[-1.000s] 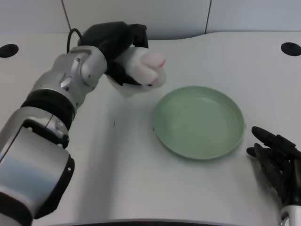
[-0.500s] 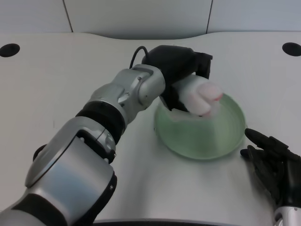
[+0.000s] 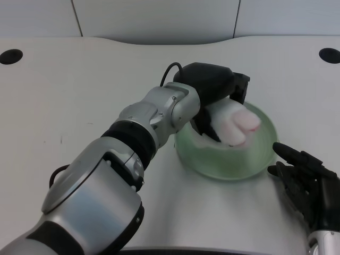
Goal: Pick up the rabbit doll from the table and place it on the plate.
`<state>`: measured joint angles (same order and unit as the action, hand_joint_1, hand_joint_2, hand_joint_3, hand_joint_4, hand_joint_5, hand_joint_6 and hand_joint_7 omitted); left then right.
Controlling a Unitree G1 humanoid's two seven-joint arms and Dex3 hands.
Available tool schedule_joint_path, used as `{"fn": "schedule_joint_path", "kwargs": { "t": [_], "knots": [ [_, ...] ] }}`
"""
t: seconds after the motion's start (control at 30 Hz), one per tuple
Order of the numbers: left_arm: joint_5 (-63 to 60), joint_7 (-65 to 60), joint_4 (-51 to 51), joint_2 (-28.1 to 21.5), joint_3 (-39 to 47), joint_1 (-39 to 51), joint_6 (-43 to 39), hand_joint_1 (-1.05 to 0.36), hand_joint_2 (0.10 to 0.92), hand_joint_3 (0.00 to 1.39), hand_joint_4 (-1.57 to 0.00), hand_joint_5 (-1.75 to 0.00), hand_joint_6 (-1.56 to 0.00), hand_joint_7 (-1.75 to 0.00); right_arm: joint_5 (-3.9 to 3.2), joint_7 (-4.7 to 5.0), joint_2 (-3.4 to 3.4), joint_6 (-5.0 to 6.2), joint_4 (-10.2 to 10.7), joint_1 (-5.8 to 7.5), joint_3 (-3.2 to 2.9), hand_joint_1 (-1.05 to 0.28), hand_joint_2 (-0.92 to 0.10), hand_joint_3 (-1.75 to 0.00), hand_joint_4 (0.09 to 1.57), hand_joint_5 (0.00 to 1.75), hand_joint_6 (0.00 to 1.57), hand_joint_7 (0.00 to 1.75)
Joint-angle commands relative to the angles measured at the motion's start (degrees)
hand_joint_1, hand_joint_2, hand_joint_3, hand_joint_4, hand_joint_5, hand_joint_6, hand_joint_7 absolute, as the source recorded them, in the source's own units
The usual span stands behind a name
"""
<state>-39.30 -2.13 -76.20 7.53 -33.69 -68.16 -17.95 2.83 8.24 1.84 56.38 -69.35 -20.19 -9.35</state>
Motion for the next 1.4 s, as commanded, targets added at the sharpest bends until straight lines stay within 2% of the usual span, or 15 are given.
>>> {"fn": "schedule_joint_path", "kwargs": {
  "t": [0.03,0.13,0.23,0.27,0.3,0.37,0.53,0.67,0.7,0.9,0.97,1.03,1.17,1.27,1.4],
  "knots": [
    [-1.68,0.74,-0.53,-0.39,-1.44,-0.74,1.48,-0.58,0.84,0.05,-0.44,-1.45,-0.42,-1.31,-0.8,-0.29,-0.59,-0.57,0.31,0.74,-0.35,-0.29,-0.92,-0.29,0.68,0.86,0.92,0.01],
    [-2.74,1.84,-0.63,-0.59,-2.62,-1.26,2.52,-0.73,0.858,0.0,-0.2,-0.9,-0.36,-0.51,-0.44,0.13,-0.66,-1.01,0.63,0.8,-0.08,-0.29,-0.92,-0.31,0.67,0.87,0.92,0.0],
    [-3.27,2.23,-0.57,-0.75,-3.01,-1.29,2.58,-0.81,0.86,0.0,-0.06,-0.69,-0.26,-0.3,-0.99,-0.48,-0.5,-0.86,0.88,0.89,-0.28,-0.3,-0.92,-0.31,0.66,0.87,0.92,0.01],
    [-3.38,2.38,-0.57,-0.79,-3.05,-1.28,2.55,-0.88,0.87,0.0,-0.02,-0.38,-0.12,-0.28,-1.23,-0.71,-0.45,-0.82,0.86,0.87,-0.4,-0.32,-0.92,-0.3,0.67,0.88,0.92,0.01],
    [-3.27,2.88,-0.61,-0.81,-2.94,-1.28,2.76,-0.9,0.873,0.0,-0.01,-0.27,-0.06,-0.31,-0.91,-0.22,-0.53,-0.76,0.79,0.87,-0.31,-0.32,-0.92,-0.3,0.67,0.88,0.92,0.01],
    [-3.11,3.43,-0.63,-0.83,-2.8,-1.27,3.1,-0.97,0.892,0.01,0.0,-0.06,-0.01,-0.08,-0.47,0.31,-0.66,-0.77,0.71,0.91,-0.15,-0.32,-0.92,-0.3,0.68,0.9,0.93,0.01],
    [-2.41,3.79,-0.56,-1.05,-2.01,-1.1,3.25,-1.03,0.91,0.01,0.0,0.0,0.0,0.0,-0.9,-0.04,-0.58,-1.48,1.35,1.01,-0.21,-0.29,-0.92,-0.31,0.66,0.91,0.92,0.01],
    [-1.98,3.91,-0.6,-1.29,-1.1,-0.96,3.81,-1.01,0.906,0.01,0.0,0.0,0.0,0.0,-0.79,0.01,-0.97,-0.76,0.56,0.77,-0.36,-0.32,-0.92,-0.29,0.67,0.91,0.93,0.01],
    [-1.81,4.08,-0.56,-1.59,-0.79,-0.95,3.74,-1.01,0.908,0.01,0.0,0.0,0.0,0.0,-1.32,-0.45,-0.83,-1.03,0.53,0.68,-0.64,-0.32,-0.92,-0.3,0.67,0.91,0.93,0.01],
    [1.66,4.35,0.18,-4.97,2.98,0.28,1.67,-0.98,0.921,0.02,0.0,0.0,0.0,0.0,-0.28,0.3,-1.35,-1.18,0.53,0.58,-0.27,-0.32,-0.92,-0.3,0.66,0.91,0.93,0.01],
    [2.96,3.74,0.55,-6.49,4.28,1.31,0.4,-0.95,0.917,0.02,0.0,0.0,-0.02,-0.01,-2.31,-2.0,-0.78,-1.25,0.68,0.47,-1.19,-0.29,-0.92,-0.3,0.65,0.91,0.93,0.01],
    [3.86,3.87,0.91,-7.83,5.22,2.15,-0.75,-0.94,0.919,0.02,-0.01,-0.01,-0.03,-0.02,-3.32,-2.84,-0.47,-0.74,0.35,0.26,-1.86,-0.28,-0.92,-0.28,0.66,0.91,0.94,0.01],
    [6.78,5.05,1.64,-10.85,8.09,4.58,-3.64,-0.97,0.904,0.01,-0.03,-0.03,-0.06,-0.04,-2.2,-1.81,-0.95,-0.48,0.05,0.15,-1.45,-0.29,-0.92,-0.28,0.66,0.91,0.94,0.02],
    [8.93,5.92,2.33,-13.49,10.22,6.67,-6.22,-0.97,0.897,0.0,-0.06,-0.05,-0.09,-0.07,-3.59,-3.62,-0.6,0.0,-0.2,-0.05,-2.28,-0.31,-0.92,-0.27,0.67,0.93,0.94,0.02],
    [14.83,11.01,3.51,-17.41,15.44,10.19,-10.38,-0.95,0.905,0.0,-0.1,-0.1,-0.14,-0.1,-3.58,-4.14,-1.04,0.13,-0.89,-0.39,-2.56,-0.3,-0.92,-0.27,0.65,0.94,0.95,0.02]
  ]
}}
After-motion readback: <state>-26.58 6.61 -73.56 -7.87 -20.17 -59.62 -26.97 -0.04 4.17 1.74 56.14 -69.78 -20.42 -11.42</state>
